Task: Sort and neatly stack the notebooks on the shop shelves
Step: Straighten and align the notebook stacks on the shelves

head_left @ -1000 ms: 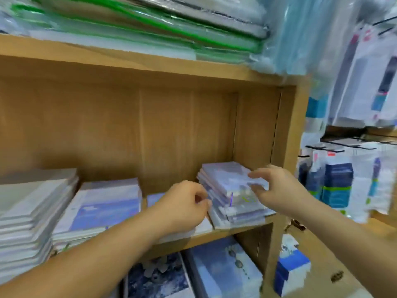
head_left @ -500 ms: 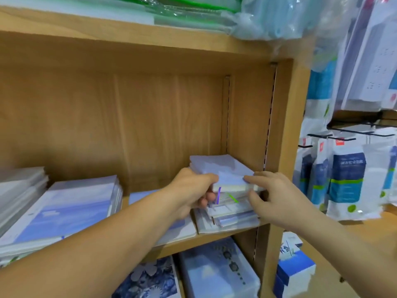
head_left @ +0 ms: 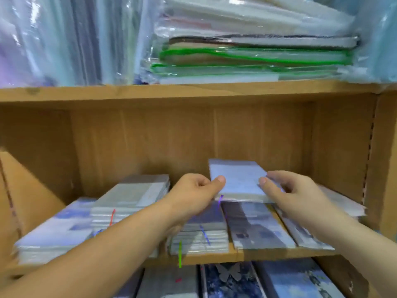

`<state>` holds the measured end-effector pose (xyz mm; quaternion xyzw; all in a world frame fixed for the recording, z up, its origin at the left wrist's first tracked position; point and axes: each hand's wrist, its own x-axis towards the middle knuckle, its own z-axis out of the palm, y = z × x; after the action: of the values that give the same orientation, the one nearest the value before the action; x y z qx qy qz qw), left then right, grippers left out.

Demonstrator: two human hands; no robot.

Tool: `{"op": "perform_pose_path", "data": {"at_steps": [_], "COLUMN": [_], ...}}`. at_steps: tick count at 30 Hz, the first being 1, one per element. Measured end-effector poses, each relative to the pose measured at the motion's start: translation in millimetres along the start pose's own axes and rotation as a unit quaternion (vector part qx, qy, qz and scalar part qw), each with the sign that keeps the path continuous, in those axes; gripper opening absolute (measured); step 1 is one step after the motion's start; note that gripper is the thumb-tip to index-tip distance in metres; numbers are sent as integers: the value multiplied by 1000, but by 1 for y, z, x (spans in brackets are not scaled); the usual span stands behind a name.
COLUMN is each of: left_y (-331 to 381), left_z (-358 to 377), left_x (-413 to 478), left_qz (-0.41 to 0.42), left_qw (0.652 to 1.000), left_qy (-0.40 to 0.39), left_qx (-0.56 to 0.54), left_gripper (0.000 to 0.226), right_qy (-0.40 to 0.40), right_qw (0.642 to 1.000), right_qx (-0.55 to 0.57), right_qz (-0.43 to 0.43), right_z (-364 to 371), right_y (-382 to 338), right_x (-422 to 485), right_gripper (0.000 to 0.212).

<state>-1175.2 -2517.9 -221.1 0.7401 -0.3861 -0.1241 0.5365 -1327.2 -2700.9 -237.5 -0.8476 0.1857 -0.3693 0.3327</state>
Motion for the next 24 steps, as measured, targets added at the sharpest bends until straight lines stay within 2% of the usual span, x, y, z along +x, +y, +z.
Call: {"op": "perform_pose_path", "data": {"at_steps": [1,4,6,8,13,16,20,22,24], "left_y": [-2,-12,-25,-38,-69,-83,-106,-112,-115], "left_z": [-23,-93,-133,-167,-219,-230,-232,-237,-242], "left_x": [-6,-21,-29,-37,-47,-48,-46,-46,-45], "left_qz": [4,24,42,50,19,1,-9,-2,9], "left_qw": [1000,998,994,989,986,989,992,988,984], "left_qy": [11,32,46,81,118,121,98,97,85], "left_qx": [7,57,87,112,113,85,83,118,157], "left_gripper": [39,40,51,52,47,48,52,52,51], "right_qy": [-9,-14,-3,-18,-68,-74,-110,-113,-145], "right_qw": [1000,999,998,996,993,989,969,958,961], "right_qx": [11,23,11,-13,-34,-74,-185,-222,-193], "right_qz": [-13,-41,-64,-89,-87,-107,-125,-142,-133], "right_z": [15,66,101,135,200,216,212,204,198], "right_y": [-15,-58,-83,-105,-142,-151,-147,-142,-139], "right_x": [4,17,26,33,36,35,33,31,30], "right_gripper": [28,34,29,40,41,38,48,54,56]}}
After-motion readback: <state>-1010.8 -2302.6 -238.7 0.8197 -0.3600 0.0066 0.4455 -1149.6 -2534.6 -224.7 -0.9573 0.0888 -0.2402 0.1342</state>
